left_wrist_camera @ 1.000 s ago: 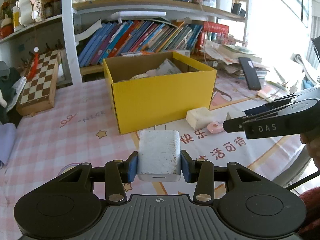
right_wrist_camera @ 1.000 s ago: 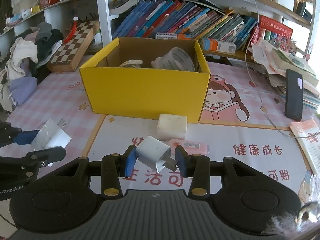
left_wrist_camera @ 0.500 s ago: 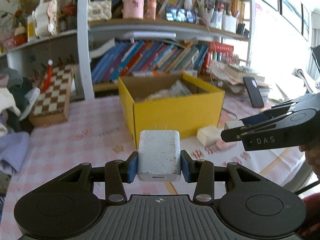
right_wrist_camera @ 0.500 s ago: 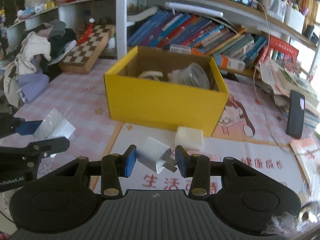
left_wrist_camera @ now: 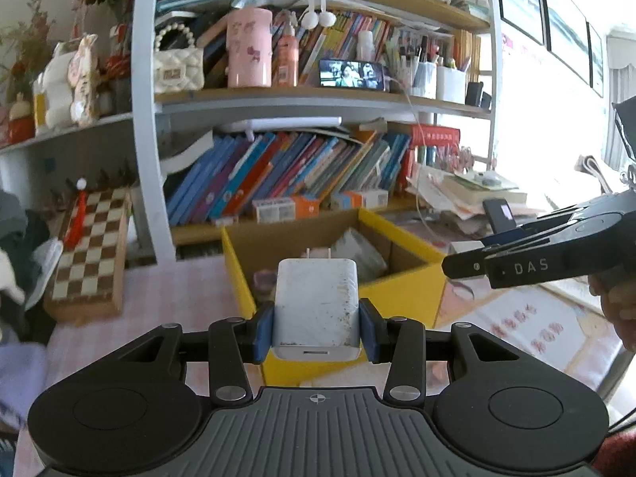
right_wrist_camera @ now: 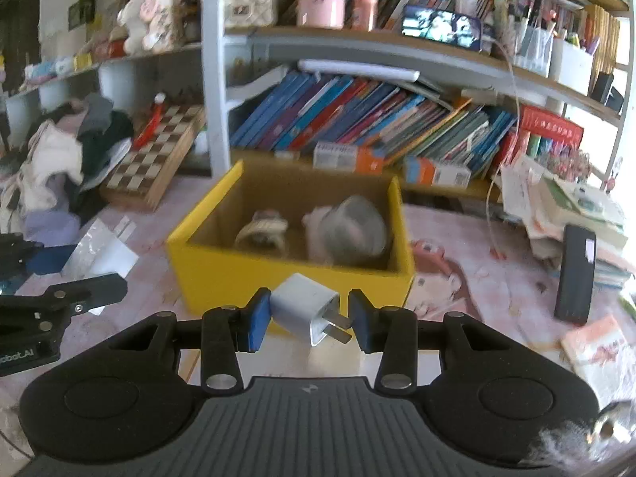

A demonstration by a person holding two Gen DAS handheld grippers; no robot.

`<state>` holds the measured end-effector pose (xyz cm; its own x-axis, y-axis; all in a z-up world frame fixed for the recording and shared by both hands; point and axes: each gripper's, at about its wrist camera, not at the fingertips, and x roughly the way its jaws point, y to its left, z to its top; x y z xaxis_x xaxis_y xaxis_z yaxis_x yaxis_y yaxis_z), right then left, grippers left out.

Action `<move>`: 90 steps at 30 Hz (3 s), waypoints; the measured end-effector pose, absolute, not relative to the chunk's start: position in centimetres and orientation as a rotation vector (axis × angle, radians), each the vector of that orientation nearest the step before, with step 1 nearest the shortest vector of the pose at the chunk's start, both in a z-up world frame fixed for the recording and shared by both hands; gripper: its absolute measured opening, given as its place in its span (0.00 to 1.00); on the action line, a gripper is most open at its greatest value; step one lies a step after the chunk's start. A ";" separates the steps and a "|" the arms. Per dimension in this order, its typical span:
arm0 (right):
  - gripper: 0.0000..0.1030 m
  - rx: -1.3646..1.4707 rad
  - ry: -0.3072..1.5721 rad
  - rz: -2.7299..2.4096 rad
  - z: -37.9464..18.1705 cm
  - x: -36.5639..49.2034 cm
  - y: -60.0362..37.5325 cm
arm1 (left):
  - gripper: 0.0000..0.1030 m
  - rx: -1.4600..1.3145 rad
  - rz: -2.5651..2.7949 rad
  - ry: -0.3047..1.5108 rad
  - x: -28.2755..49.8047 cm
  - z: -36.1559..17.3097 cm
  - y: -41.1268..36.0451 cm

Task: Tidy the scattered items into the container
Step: 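Lift the white charger with the left gripper and carry it over the yellow box, then lower the charger into the box and open the left gripper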

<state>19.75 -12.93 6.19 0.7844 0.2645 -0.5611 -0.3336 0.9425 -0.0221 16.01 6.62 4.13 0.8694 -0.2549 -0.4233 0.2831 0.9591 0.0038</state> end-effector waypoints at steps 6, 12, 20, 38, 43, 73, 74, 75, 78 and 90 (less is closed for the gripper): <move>0.39 -0.168 0.586 0.380 7.3 25.3 -14.4 | 0.40 0.114 -0.282 0.445 20.7 4.8 4.9; 0.39 -0.217 0.659 0.472 6.1 30.9 -14.1 | 0.40 0.136 -0.275 0.503 25.3 4.0 2.8; 0.39 -0.203 0.858 0.606 3.4 36.7 -13.3 | 0.40 0.152 -0.289 0.581 29.9 3.2 1.1; 0.39 -0.291 1.108 0.764 -1.9 42.4 -10.1 | 0.40 0.169 -0.222 0.751 40.5 1.3 1.2; 0.39 -0.307 1.137 0.802 -2.5 43.1 -9.7 | 0.40 0.172 -0.209 0.839 42.5 -0.2 1.6; 0.39 -0.245 1.170 0.815 -2.3 42.7 -10.1 | 0.40 0.256 -0.244 1.012 44.8 -3.4 0.2; 0.39 -0.244 1.169 0.816 -2.4 42.8 -10.1 | 0.40 0.259 -0.243 1.011 44.8 -3.4 0.2; 0.39 -0.245 1.169 0.817 -2.4 42.8 -10.1 | 0.41 0.262 -0.243 1.010 44.8 -3.4 0.2; 0.39 -0.250 1.171 0.817 -2.4 42.8 -10.1 | 0.41 0.271 -0.241 1.007 44.8 -3.4 0.0; 0.40 -0.223 1.176 0.837 -2.7 43.9 -10.0 | 0.51 0.302 -0.264 1.022 44.8 -3.5 -0.5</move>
